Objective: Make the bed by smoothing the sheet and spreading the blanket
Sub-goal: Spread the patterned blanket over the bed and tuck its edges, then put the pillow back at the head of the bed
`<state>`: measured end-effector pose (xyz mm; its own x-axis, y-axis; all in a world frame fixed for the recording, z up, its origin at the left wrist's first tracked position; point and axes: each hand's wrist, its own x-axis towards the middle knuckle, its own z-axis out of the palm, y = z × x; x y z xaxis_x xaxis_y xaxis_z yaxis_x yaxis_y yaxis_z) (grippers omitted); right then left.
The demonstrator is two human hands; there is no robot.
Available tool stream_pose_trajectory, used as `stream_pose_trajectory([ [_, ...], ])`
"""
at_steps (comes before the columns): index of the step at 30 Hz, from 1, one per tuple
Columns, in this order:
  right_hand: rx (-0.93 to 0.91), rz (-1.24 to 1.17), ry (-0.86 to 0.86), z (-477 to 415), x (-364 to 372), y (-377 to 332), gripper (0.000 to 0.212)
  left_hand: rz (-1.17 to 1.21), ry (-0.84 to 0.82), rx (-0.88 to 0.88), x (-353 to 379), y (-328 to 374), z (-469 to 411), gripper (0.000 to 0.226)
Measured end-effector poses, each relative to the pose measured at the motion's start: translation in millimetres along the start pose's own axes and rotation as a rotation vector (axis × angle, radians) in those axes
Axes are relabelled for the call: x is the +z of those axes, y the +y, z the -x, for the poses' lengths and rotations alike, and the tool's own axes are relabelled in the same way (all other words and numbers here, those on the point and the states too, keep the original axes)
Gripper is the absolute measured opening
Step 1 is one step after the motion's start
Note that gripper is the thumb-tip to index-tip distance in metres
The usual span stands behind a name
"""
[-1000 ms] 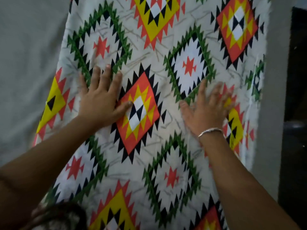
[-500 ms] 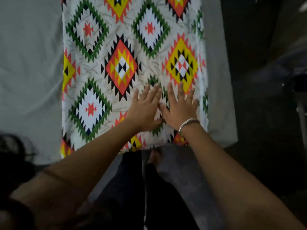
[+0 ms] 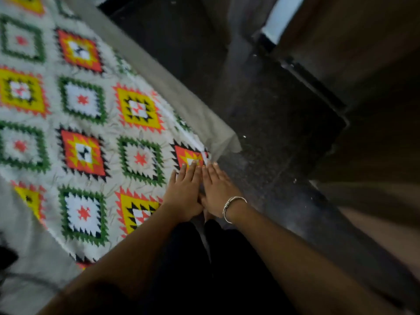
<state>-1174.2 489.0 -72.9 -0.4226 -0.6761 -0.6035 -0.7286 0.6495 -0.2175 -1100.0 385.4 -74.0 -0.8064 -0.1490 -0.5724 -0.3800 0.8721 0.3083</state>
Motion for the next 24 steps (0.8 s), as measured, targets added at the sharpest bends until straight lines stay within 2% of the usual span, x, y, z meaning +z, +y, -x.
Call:
stream_pose_trajectory([
  [6,0.349,-0.269,0.120,79,5,15,0.081,-0.303,-0.082,0.398,-24,54,0,0.095],
  [12,0.776,-0.601,0.225,175,51,13,0.082,-0.495,-0.286,0.807,-12,136,28,0.090],
  [15,0.975,-0.826,0.300,227,80,3,0.092,-0.553,-0.402,0.977,12,179,54,0.086],
  [19,1.301,-1.065,0.482,296,123,-12,0.088,-0.668,-0.538,1.223,58,242,93,0.087],
  [22,1.497,-1.165,0.589,339,157,-22,0.069,-0.681,-0.616,1.345,94,280,123,0.087],
  [24,1.573,-1.188,0.661,357,179,-27,0.063,-0.668,-0.657,1.393,117,300,140,0.087],
])
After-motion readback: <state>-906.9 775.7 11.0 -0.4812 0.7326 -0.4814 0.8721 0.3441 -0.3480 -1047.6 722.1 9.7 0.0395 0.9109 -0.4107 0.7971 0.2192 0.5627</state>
